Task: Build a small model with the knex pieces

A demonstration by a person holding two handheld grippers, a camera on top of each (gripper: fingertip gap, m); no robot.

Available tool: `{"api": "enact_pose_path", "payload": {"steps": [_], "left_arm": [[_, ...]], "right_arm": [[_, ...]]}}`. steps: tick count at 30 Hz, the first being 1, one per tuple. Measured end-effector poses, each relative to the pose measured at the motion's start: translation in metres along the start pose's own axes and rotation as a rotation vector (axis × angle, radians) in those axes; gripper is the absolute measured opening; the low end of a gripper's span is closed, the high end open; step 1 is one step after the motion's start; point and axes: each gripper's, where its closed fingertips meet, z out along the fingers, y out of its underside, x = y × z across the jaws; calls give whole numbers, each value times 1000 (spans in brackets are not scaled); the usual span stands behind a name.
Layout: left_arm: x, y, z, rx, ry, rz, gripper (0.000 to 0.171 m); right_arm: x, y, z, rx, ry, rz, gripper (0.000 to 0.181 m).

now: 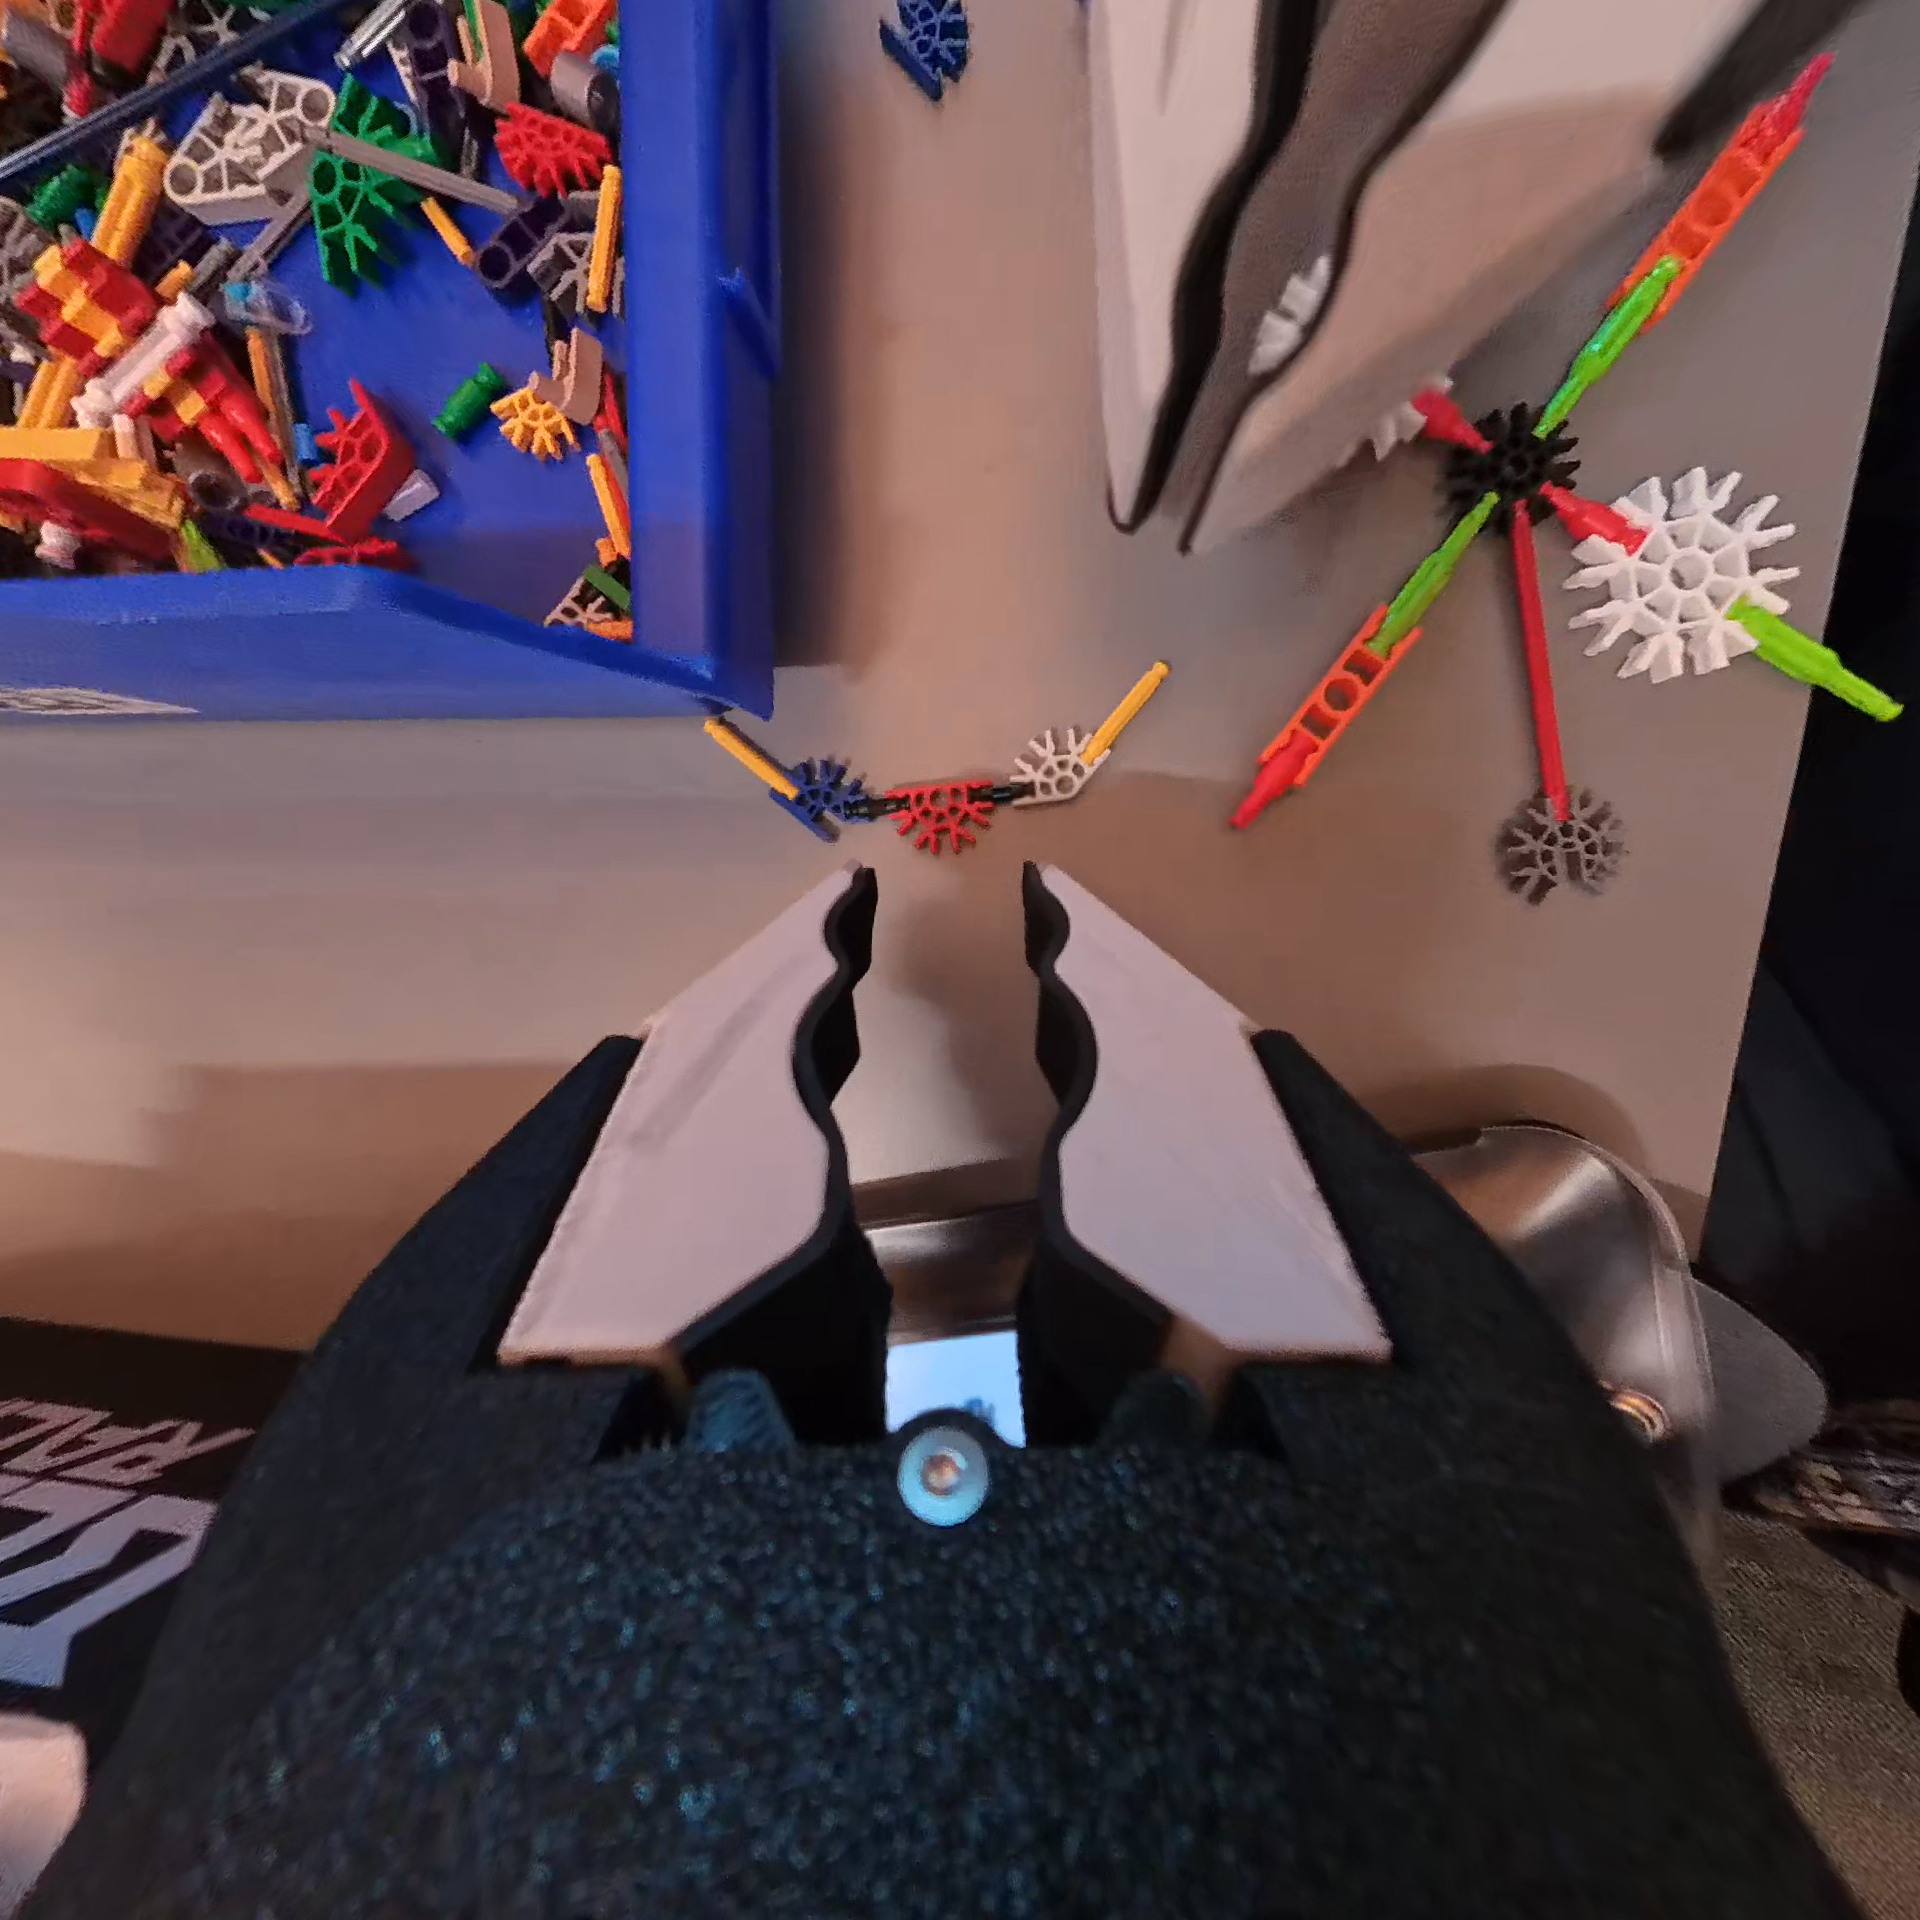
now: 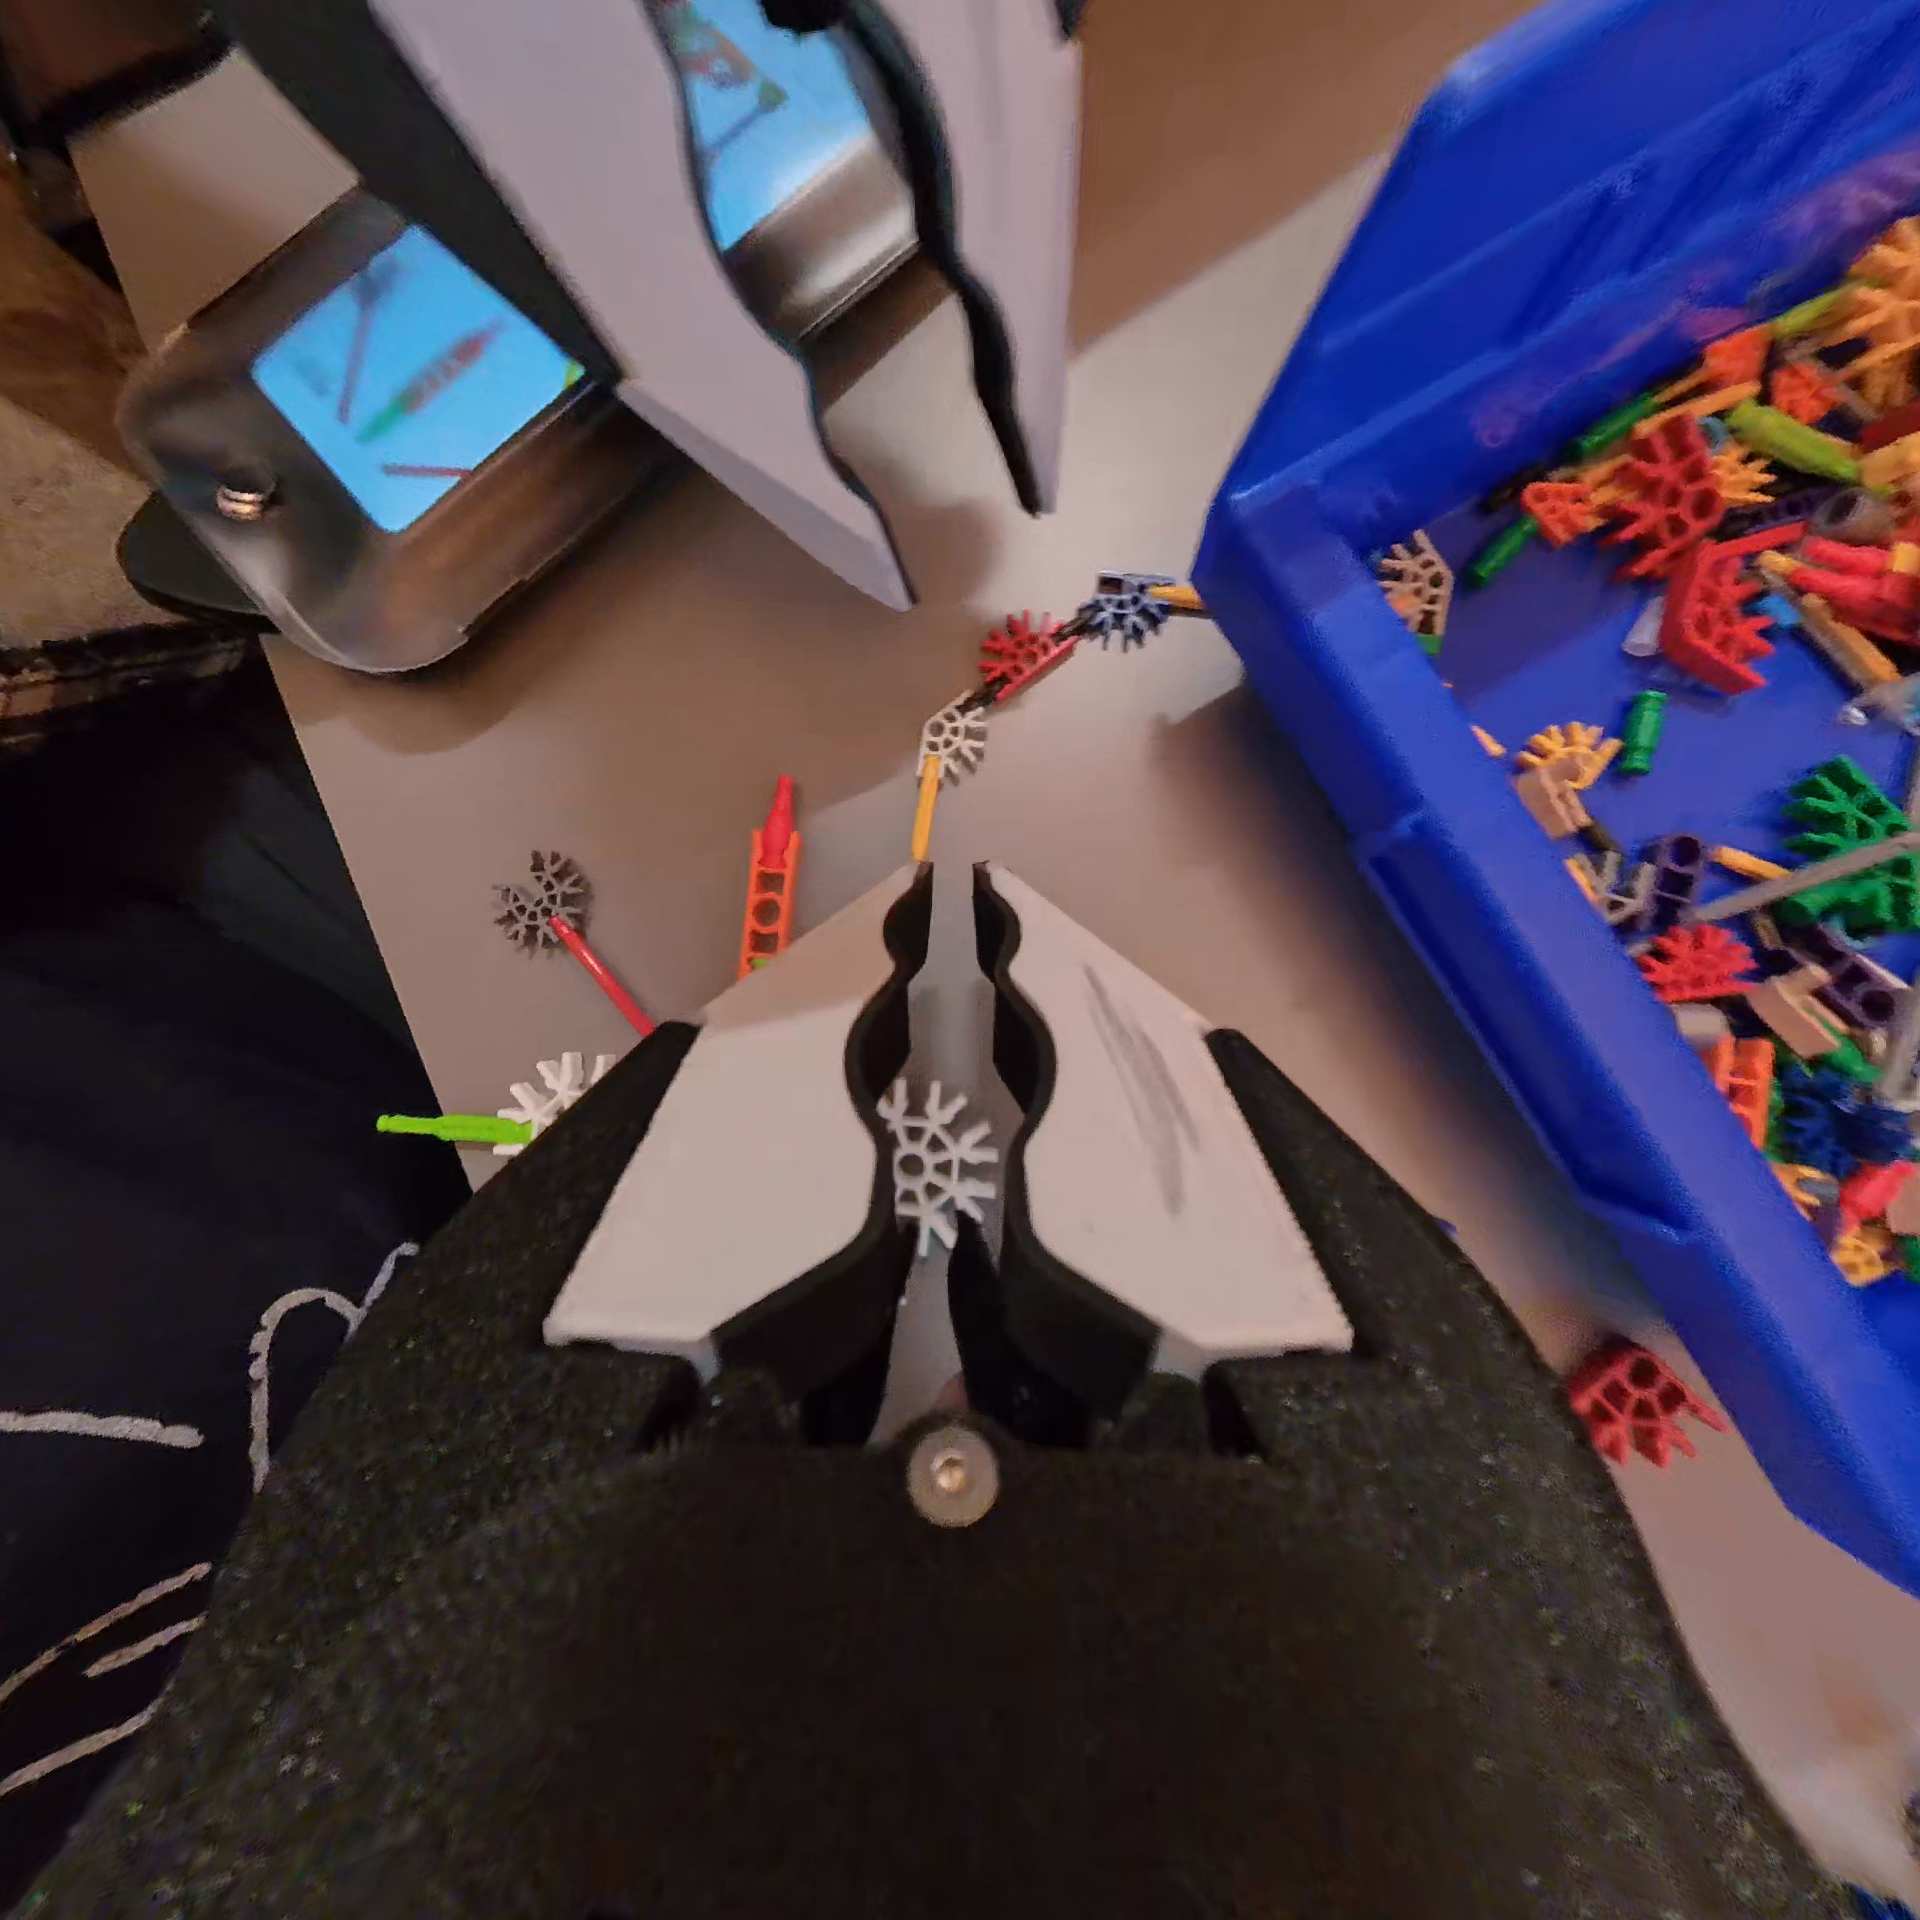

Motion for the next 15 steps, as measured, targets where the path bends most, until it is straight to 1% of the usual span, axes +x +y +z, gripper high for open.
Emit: {"api": "enact_pose_path", "payload": {"steps": [4,8,11,13,15], "left_arm": [[-5,-1,2,-8,2,-22,30],[-6,2,4,-31,9,-30,32],[-6,4,5,-38,12,-35,32],[-7,6,7,-44,10,-38,32],[-7,4,6,-38,9,-51,32]], "right_arm": [[-7,-1,16,-29,10,-51,9],[-11,-2,31,-50,-1,-52,9],[-26,-4,39,-54,-56,-67,8],[-39,-7,40,-38,-117,-70,8],[-34,-11,32,-6,-96,-60,8]]}}
